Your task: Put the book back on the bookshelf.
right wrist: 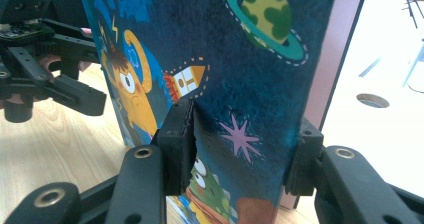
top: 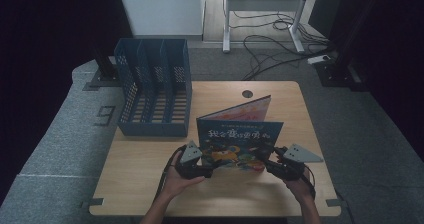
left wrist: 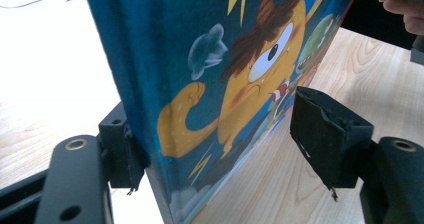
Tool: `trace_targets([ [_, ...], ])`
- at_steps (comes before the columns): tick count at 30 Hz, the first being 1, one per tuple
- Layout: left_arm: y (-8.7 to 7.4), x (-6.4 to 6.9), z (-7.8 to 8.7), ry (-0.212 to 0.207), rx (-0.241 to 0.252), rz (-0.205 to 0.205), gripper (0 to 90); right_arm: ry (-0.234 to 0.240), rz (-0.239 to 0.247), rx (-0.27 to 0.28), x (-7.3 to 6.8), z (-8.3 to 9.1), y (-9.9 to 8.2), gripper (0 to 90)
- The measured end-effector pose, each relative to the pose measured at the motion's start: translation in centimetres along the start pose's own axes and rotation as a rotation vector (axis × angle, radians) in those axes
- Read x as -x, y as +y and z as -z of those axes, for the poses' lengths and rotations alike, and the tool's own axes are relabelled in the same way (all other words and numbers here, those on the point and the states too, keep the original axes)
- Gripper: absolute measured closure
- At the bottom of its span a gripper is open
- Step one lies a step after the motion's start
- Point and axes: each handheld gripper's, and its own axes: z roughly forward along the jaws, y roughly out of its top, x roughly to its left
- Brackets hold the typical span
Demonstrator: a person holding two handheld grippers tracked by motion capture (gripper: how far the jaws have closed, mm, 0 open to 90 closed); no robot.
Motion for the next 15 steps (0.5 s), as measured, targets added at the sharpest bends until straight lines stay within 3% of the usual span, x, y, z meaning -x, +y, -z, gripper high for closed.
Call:
trace_targets([
  [9, -0.21, 0.10, 0.10, 0.015, 0.023, 0.002, 34.3, -0.008, 0.003, -0.003, -0.06, -0.43, -0.11, 50.4],
  [15, -0.51, 0.43, 0.28, 0.000, 0.034, -0.027, 35.8, -0.014, 0.000, -0.001, 0.17, -0.33, -0.21, 48.9],
])
